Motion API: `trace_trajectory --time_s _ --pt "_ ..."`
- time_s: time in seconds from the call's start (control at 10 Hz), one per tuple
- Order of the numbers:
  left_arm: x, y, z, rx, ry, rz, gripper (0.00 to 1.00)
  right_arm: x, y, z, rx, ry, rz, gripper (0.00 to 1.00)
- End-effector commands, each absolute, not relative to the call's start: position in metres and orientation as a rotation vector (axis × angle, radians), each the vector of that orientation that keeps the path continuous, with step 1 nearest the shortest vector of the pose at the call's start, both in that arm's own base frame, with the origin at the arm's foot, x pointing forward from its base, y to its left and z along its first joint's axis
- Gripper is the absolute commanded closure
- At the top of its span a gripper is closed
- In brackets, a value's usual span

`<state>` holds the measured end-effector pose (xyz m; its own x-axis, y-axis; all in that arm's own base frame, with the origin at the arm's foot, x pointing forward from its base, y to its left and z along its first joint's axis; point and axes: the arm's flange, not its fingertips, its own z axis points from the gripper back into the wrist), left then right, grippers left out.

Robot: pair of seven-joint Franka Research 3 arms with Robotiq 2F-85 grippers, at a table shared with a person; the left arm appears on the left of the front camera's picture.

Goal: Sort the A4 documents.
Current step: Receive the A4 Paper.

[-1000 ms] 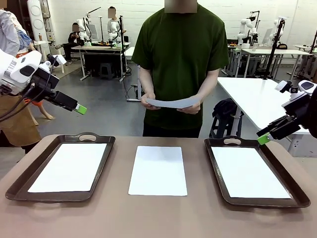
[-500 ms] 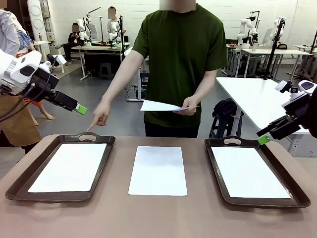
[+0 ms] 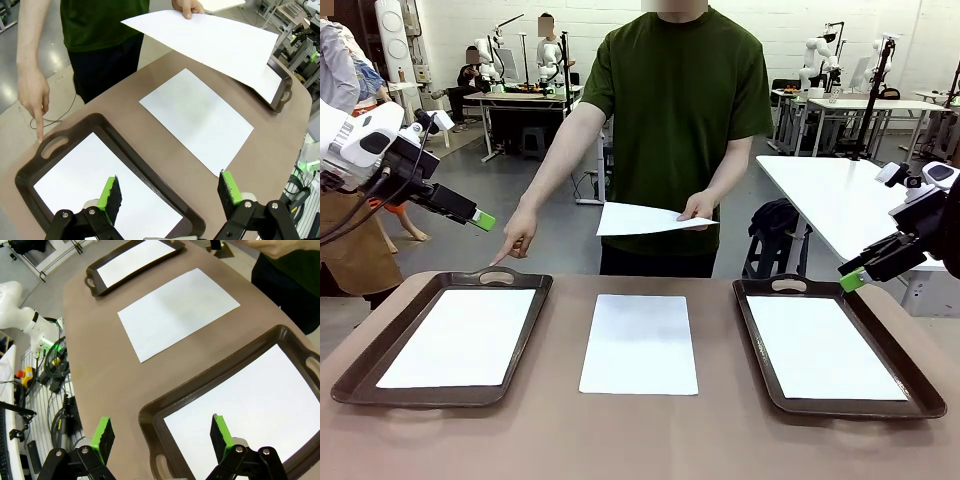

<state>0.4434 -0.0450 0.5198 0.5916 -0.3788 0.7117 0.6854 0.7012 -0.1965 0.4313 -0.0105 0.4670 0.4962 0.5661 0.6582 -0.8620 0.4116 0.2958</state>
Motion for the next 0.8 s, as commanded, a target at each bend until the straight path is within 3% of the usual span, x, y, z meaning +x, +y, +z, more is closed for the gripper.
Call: trace_trajectory --time_s 0.0,0.4,0.7 --pt "0.443 -0.043 0.519 -0.487 -0.694 -0.656 0.0 0.431 -0.01 0.465 0.666 -0.505 0.958 0.0" --pt "0.443 -0.045 0.52 -0.487 -0.692 -0.648 0.0 0.431 -0.01 0.465 0.666 -0.505 0.958 0.0" --pt "0.498 -0.079 0.485 -0.838 -0.616 -0.322 0.0 0.431 -0.01 0.465 0.666 -0.505 0.958 0.0"
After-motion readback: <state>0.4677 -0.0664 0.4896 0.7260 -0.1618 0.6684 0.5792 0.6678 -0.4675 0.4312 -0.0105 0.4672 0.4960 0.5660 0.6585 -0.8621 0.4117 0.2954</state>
